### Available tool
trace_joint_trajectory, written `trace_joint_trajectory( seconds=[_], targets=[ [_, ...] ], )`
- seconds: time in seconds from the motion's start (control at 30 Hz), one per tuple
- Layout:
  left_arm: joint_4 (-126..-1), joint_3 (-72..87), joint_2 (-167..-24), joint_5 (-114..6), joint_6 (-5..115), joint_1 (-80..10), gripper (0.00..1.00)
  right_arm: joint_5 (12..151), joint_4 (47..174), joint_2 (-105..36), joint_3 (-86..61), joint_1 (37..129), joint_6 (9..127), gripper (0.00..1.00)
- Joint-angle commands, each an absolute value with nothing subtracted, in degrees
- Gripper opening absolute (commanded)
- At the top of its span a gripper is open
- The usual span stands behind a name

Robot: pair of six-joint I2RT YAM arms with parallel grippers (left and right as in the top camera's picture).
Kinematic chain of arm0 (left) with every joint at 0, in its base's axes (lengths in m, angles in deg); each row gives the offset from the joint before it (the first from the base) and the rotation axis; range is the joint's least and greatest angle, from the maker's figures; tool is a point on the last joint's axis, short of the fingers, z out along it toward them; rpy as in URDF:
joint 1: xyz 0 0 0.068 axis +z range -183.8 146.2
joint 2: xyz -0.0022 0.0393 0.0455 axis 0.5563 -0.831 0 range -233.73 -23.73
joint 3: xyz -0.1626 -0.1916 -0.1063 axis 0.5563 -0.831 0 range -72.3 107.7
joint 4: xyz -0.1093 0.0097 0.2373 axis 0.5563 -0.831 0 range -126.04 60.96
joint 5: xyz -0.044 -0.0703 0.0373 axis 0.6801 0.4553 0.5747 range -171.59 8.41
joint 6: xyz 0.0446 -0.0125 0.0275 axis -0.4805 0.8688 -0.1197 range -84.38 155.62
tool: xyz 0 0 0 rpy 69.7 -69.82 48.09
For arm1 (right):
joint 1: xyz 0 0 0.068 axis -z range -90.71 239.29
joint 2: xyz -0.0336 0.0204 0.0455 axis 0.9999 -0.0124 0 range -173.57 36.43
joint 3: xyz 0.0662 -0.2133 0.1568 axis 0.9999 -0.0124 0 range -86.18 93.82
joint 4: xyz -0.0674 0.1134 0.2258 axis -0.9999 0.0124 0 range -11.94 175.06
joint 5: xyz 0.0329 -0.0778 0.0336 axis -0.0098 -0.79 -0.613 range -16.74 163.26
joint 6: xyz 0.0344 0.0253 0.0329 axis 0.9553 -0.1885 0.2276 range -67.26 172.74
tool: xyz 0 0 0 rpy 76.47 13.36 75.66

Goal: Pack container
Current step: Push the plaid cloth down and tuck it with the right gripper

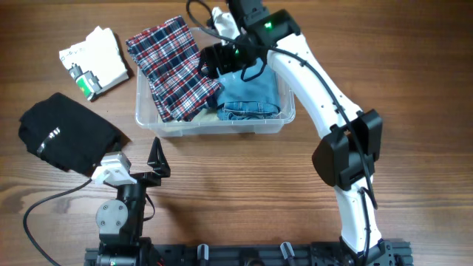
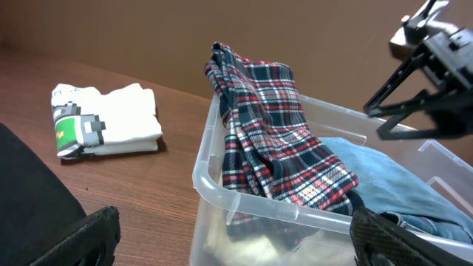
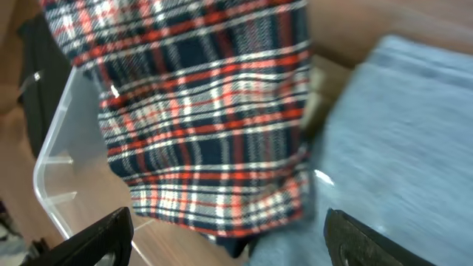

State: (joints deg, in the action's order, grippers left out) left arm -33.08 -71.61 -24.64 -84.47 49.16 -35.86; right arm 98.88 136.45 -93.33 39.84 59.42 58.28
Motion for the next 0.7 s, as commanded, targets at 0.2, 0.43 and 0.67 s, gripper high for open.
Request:
trace_joint_trajectory(
  seconds=[0.2,0.43,0.67],
  targets=[
    [-32.92,-71.96,-24.55,-83.99,47.80,-35.49,1.00,101.90,124.95,-92.80,28.02,58.68,57.58,0.83],
    [-32.92,-71.96,-24.55,-83.99,47.80,-35.49,1.00,103.08,119.45,-93.66,24.69,57.39,57.63,0.83],
    [-32.92,-71.96,-24.55,-83.99,47.80,-35.49,1.00,106.80,116.43,-93.68,23.91,56.54,58.32,0.83]
  ],
)
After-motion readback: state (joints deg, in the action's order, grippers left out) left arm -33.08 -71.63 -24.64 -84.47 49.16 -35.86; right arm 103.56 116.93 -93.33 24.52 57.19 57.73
